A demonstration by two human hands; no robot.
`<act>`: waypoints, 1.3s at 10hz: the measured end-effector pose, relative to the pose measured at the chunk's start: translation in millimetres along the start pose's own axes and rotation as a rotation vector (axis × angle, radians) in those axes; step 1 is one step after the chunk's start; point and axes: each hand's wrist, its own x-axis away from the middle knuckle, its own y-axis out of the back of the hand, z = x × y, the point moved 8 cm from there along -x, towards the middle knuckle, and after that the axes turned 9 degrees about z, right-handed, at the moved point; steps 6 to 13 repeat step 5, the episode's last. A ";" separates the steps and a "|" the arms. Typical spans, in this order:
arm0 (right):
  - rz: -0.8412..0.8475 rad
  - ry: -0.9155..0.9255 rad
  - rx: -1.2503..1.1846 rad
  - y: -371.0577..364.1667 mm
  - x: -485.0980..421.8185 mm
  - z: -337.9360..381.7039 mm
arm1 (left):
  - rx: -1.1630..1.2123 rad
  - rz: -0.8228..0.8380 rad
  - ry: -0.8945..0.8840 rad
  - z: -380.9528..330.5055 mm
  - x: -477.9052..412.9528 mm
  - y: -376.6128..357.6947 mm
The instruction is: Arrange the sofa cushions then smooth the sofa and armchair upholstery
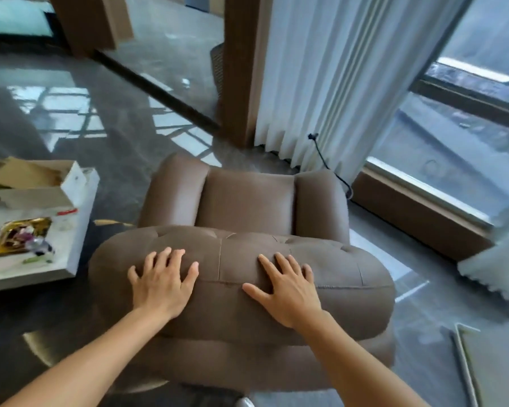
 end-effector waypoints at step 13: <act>0.334 -0.160 -0.278 96.7 50.3 -62.4 | -0.231 0.729 -0.281 -132.8 10.8 55.3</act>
